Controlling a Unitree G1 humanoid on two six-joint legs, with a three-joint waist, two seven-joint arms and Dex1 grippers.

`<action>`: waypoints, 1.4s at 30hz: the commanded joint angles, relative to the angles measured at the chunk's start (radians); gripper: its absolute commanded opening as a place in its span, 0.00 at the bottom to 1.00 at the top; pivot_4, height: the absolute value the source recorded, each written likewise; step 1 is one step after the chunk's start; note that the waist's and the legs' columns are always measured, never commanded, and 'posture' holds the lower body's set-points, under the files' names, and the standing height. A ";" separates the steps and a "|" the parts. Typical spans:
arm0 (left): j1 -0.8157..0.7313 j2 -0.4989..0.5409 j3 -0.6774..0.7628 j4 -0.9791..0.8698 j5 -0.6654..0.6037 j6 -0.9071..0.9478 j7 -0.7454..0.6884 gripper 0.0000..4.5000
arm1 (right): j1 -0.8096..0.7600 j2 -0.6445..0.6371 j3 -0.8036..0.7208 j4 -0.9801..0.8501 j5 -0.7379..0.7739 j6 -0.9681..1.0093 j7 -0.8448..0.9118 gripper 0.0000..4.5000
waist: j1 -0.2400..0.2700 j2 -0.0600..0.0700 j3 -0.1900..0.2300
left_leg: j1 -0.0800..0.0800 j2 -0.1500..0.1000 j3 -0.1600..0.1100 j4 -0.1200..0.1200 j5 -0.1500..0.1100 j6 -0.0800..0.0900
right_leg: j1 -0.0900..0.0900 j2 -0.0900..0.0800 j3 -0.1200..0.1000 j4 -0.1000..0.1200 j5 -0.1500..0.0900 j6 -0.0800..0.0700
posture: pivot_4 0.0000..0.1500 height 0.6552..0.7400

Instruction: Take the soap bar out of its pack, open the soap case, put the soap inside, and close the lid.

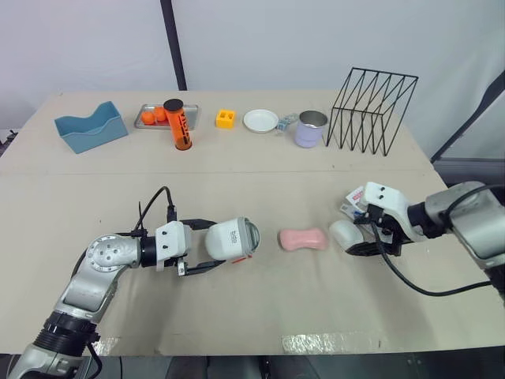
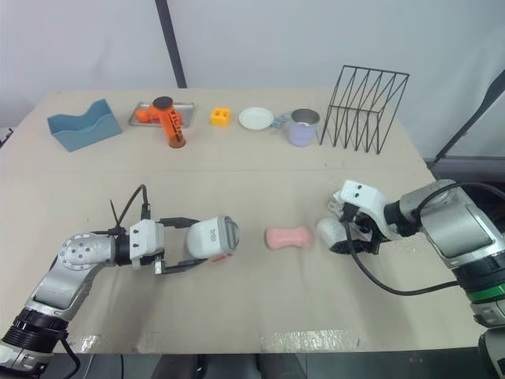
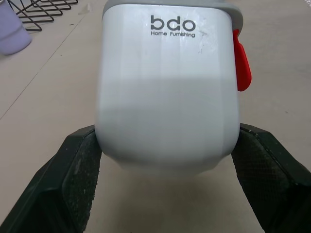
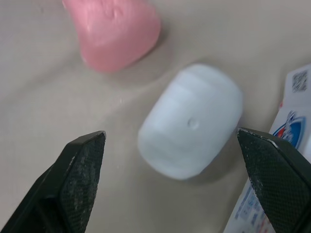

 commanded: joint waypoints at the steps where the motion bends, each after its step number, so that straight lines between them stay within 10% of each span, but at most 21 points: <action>1: -0.001 0.015 0.023 -0.025 -0.005 -0.014 -0.006 0.85 | -0.010 0.009 -0.081 0.022 0.030 -0.068 0.021 0.98 | 0.000 0.000 0.000 | 0.000 0.000 0.000 0.000 0.000 0.000 | 0.000 0.000 0.000 0.000 0.000 0.000 | 1.00 1.00; 21: -0.022 0.053 0.022 -0.039 -0.040 0.086 -0.075 0.85 | 0.193 0.430 -0.205 0.034 0.210 -0.830 0.258 0.98 | 0.000 0.000 0.000 | 0.006 0.000 -0.002 0.002 0.000 0.001 | 0.009 0.000 -0.003 0.000 0.000 0.000 | 1.00 1.00; 42: -0.187 0.313 -0.073 -0.183 0.002 0.438 -0.278 0.85 | 0.153 0.493 -0.157 0.065 0.174 -0.837 0.211 0.98 | 0.000 0.000 0.000 | 0.009 0.001 -0.002 0.001 0.000 0.001 | 0.012 0.001 -0.003 0.000 0.000 0.001 | 1.00 1.00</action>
